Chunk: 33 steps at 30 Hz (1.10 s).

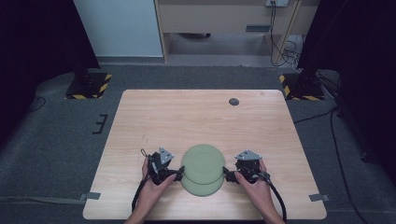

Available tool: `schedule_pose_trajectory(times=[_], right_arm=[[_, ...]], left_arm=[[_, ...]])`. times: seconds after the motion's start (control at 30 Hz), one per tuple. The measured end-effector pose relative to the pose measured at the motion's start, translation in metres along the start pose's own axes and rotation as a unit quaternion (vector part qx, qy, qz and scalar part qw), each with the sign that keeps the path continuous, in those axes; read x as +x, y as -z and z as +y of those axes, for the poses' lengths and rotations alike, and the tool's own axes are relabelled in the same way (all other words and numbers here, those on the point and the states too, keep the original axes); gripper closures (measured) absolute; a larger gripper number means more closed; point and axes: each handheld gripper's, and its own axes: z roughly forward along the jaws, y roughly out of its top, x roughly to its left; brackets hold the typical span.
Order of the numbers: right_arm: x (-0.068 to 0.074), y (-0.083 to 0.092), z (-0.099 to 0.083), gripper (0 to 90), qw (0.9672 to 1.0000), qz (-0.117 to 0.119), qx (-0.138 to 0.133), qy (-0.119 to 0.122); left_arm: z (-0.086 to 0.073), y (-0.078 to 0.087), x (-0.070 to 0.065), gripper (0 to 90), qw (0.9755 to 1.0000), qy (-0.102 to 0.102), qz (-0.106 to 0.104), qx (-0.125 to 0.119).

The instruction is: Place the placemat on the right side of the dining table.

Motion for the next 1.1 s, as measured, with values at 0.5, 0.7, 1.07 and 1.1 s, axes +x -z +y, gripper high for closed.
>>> schedule_pose_trajectory(times=[0.5, 0.7, 1.07, 1.1], right_arm=[[-0.0021, -0.0026, 0.0005, 7.9, 1.0, -0.002, -0.003, -0.005], [-0.0028, -0.003, 0.0012, 9.0, 0.9999, -0.003, -0.009, -0.009], [-0.0047, -0.0024, 0.0011, 9.2, 0.9999, -0.008, -0.006, -0.012], [-0.004, -0.0041, 0.0012, 9.2, 0.9999, -0.008, -0.005, -0.011]], left_arm=[[0.0012, -0.0017, -0.0017, 2.1, 1.0, 0.001, 0.002, 0.0], [0.0012, -0.0014, -0.0009, 3.1, 1.0, 0.003, -0.003, -0.002], [0.0008, -0.0014, -0.0027, 1.9, 1.0, -0.003, -0.003, -0.001], [0.001, -0.0017, -0.0023, 1.6, 1.0, -0.003, -0.003, 0.0]])
